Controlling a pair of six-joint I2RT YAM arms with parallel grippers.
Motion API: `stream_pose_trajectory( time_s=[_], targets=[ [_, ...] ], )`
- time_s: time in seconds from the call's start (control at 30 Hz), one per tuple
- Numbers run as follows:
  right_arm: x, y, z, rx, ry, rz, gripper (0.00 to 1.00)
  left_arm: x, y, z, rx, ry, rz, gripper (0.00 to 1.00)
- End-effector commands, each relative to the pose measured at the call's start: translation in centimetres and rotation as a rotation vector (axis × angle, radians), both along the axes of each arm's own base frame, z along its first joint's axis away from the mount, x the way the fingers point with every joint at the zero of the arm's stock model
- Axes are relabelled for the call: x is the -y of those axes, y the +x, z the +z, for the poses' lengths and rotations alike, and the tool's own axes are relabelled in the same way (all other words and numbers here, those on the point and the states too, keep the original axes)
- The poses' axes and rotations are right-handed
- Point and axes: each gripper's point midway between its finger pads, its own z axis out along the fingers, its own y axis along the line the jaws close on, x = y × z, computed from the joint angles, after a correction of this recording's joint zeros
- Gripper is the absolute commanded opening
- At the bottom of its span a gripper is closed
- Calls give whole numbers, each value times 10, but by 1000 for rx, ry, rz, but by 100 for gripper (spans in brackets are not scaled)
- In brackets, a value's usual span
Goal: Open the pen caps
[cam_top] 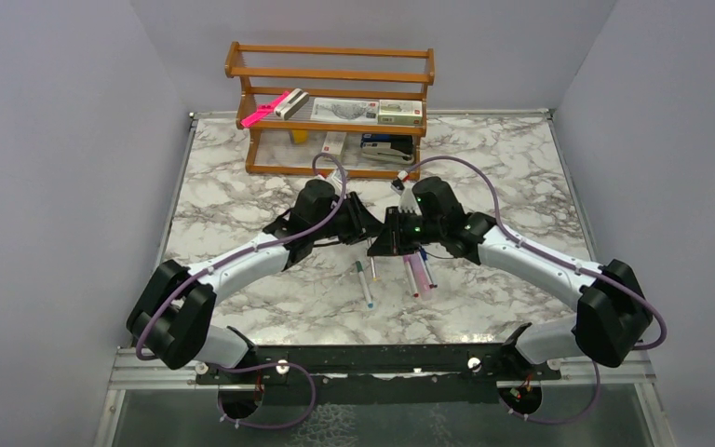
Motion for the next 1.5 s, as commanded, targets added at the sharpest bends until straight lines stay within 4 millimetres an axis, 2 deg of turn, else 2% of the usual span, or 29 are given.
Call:
stream_pose_trajectory(
  time_s=[0.0,0.03,0.07,0.2,0.33,0.4,0.57,0.67,0.7,0.77,0.8,0.97,1.27,1.4,1.47],
  targets=[
    [0,4,7,33,24,-26,2,6,-3,2,17,-3,-28,16],
    [1,4,6,31,21,-29,2,5,-3,2,16,5,-28,3],
    [1,4,6,29,19,-30,2,5,-4,0,12,15,-28,0],
    [1,4,5,25,19,-30,5,5,-4,-4,6,30,-31,0],
    [-1,4,5,19,22,-25,28,7,-4,-2,3,21,-32,0],
    [-1,4,2,11,19,-24,34,8,-4,0,3,9,-33,0],
    [-6,7,2,4,29,-19,36,13,-4,7,2,-24,-41,0],
    [-8,7,-1,-4,26,-14,33,15,-4,10,8,-39,-40,0],
    [-9,7,-2,-8,28,-9,27,15,-3,10,10,-40,-37,0],
    [-10,3,-5,-21,38,10,7,15,-2,9,14,-35,-34,0],
    [-11,1,-6,-27,44,19,1,14,-1,8,17,-29,-32,0],
    [-3,-14,-16,-46,44,44,1,-1,25,5,51,24,14,0],
    [8,-31,-15,-37,41,82,1,-70,96,3,86,112,149,0],
    [12,-36,-21,-50,35,86,1,-91,114,-3,83,145,194,0],
    [17,-31,-22,-36,2,53,1,-98,118,-4,85,169,200,0]
  ],
)
